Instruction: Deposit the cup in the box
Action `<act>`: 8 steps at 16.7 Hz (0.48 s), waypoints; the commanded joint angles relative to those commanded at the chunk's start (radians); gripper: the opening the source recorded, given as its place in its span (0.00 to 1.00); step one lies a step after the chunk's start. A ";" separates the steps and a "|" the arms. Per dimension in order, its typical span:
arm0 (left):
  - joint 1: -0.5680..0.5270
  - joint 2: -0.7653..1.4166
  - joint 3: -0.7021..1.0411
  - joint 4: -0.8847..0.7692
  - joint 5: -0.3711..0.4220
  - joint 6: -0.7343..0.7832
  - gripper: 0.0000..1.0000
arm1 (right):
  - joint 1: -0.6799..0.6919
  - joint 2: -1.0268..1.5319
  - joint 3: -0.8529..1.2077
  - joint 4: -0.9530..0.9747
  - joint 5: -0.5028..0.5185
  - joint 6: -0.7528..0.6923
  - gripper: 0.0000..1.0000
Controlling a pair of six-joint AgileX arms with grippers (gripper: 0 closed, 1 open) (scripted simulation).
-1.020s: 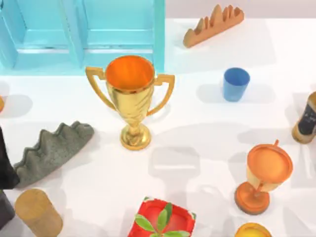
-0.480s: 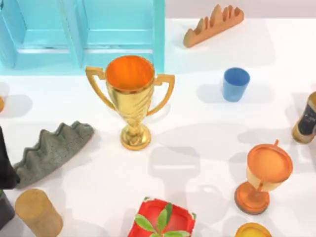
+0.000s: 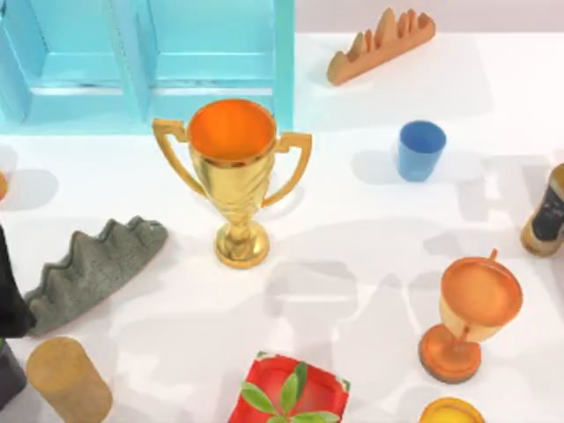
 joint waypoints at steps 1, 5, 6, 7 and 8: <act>0.000 0.000 0.000 0.000 0.000 0.000 1.00 | 0.016 0.123 0.098 -0.069 0.009 0.011 1.00; 0.000 0.000 0.000 0.000 0.000 0.000 1.00 | 0.080 0.590 0.487 -0.342 0.042 0.065 1.00; 0.000 0.000 0.000 0.000 0.000 0.000 1.00 | 0.097 0.694 0.580 -0.405 0.048 0.083 1.00; 0.000 0.000 0.000 0.000 0.000 0.000 1.00 | 0.113 0.791 0.670 -0.466 0.052 0.102 1.00; 0.000 0.000 0.000 0.000 0.000 0.000 1.00 | 0.129 0.881 0.758 -0.523 0.055 0.122 1.00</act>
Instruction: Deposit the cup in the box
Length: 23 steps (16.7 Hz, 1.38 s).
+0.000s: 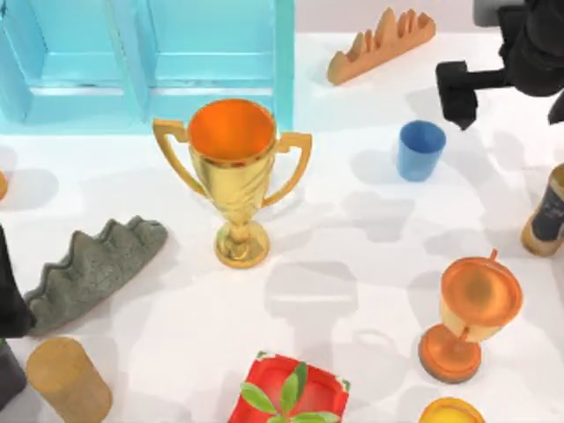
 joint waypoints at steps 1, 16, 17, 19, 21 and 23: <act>0.000 0.000 0.000 0.000 0.000 0.000 1.00 | 0.016 0.083 0.085 -0.053 0.001 0.021 1.00; 0.000 0.000 0.000 0.000 0.000 0.000 1.00 | 0.124 0.451 0.670 -0.291 -0.032 0.195 1.00; 0.000 0.000 0.000 0.000 0.000 0.000 1.00 | 0.118 0.448 0.668 -0.289 -0.031 0.194 1.00; 0.000 0.000 0.000 0.000 0.000 0.000 1.00 | 0.119 0.452 0.652 -0.273 -0.032 0.192 1.00; 0.000 0.000 0.000 0.000 0.000 0.000 1.00 | 0.117 0.466 0.605 -0.216 -0.033 0.189 1.00; 0.000 0.000 0.000 0.000 0.000 0.000 1.00 | 0.114 0.487 0.543 -0.123 -0.033 0.187 1.00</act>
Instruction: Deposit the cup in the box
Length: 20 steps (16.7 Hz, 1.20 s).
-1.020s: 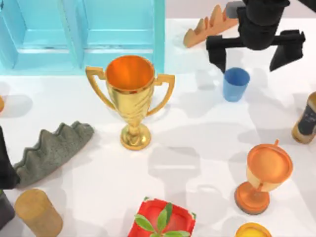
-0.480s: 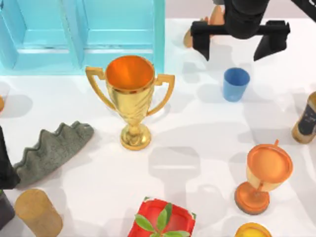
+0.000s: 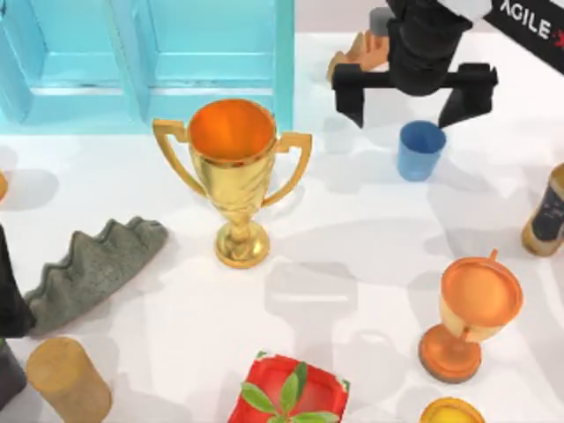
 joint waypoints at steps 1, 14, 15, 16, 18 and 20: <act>0.000 0.000 0.000 0.000 0.000 0.000 1.00 | -0.001 0.011 -0.033 0.049 0.000 -0.001 1.00; 0.000 0.000 0.000 0.000 0.000 0.000 1.00 | -0.005 0.043 -0.119 0.158 0.000 -0.005 0.62; 0.000 0.000 0.000 0.000 0.000 0.000 1.00 | -0.005 0.043 -0.119 0.158 0.000 -0.005 0.55; 0.000 0.000 0.000 0.000 0.000 0.000 1.00 | -0.005 0.043 -0.119 0.158 0.000 -0.005 0.47; 0.000 0.000 0.000 0.000 0.000 0.000 1.00 | -0.005 0.043 -0.119 0.158 0.000 -0.005 0.32; 0.000 0.000 0.000 0.000 0.000 0.000 1.00 | -0.005 0.043 -0.119 0.158 0.000 -0.005 0.17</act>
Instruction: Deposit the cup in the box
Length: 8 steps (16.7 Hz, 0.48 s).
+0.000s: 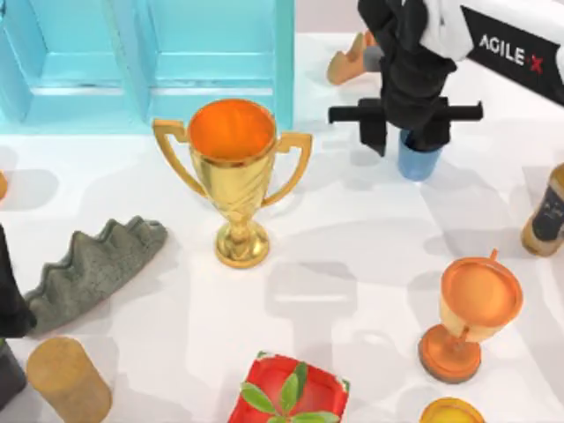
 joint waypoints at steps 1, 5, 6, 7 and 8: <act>0.000 0.000 0.000 0.000 0.000 0.000 1.00 | 0.000 0.000 0.000 0.000 0.000 0.000 0.10; 0.000 0.000 0.000 0.000 0.000 0.000 1.00 | 0.000 0.000 0.000 0.000 0.000 0.000 0.00; 0.000 0.000 0.000 0.000 0.000 0.000 1.00 | 0.000 0.000 0.000 0.000 0.000 0.000 0.00; 0.000 0.000 0.000 0.000 0.000 0.000 1.00 | 0.000 0.000 0.000 0.000 0.000 0.000 0.00; 0.000 0.000 0.000 0.000 0.000 0.000 1.00 | 0.000 0.000 0.000 0.000 0.000 0.000 0.00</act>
